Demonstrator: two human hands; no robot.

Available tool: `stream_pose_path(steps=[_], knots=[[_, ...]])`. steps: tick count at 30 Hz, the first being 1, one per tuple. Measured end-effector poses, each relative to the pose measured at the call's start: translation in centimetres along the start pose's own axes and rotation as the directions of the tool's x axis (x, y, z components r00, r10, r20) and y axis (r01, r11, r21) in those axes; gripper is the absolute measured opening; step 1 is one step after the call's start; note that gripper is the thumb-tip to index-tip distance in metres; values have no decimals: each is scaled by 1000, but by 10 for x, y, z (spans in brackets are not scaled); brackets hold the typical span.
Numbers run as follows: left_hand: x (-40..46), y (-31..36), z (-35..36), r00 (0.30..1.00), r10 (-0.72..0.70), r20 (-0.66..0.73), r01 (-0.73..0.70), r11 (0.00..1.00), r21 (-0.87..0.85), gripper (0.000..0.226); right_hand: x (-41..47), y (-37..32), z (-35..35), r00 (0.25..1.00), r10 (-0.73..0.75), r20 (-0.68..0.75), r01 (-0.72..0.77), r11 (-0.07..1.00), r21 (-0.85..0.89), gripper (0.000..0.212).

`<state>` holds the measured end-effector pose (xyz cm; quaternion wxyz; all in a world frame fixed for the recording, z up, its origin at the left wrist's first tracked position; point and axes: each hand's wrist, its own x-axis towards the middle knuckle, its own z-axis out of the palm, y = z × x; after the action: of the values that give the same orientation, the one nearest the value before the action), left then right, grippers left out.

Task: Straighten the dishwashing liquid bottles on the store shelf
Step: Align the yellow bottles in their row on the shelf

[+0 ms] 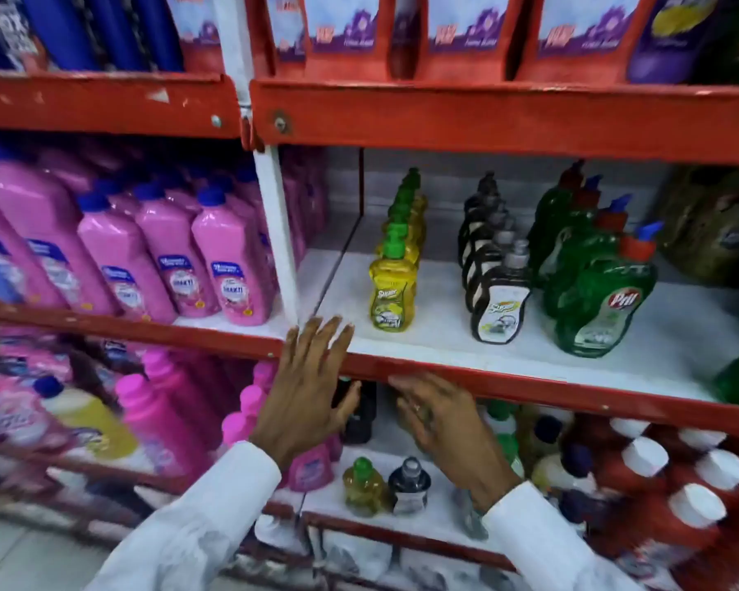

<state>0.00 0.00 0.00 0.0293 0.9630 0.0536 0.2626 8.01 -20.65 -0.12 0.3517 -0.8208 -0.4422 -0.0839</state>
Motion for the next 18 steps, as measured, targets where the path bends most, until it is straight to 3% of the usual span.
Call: stream_pose_path(steps=[3, 5, 14, 18], knots=[[-5, -8, 13, 996, 17, 86, -17, 1000, -10, 70, -11, 6, 40, 939, 126, 321, -117, 992, -47, 39], [-6, -10, 16, 993, 23, 119, -20, 999, -30, 68, -15, 7, 66, 870, 211, 446, -170, 977, -132, 39], [-8, -14, 17, 995, 27, 96, -13, 989, -146, 67, -7, 2, 119, 776, 386, 499, -261, 917, -303, 27], [-9, -19, 17, 995, 31, 92, -11, 978, -209, 70, -7, -7, 104, 790, 424, 442, -355, 905, -234, 33]])
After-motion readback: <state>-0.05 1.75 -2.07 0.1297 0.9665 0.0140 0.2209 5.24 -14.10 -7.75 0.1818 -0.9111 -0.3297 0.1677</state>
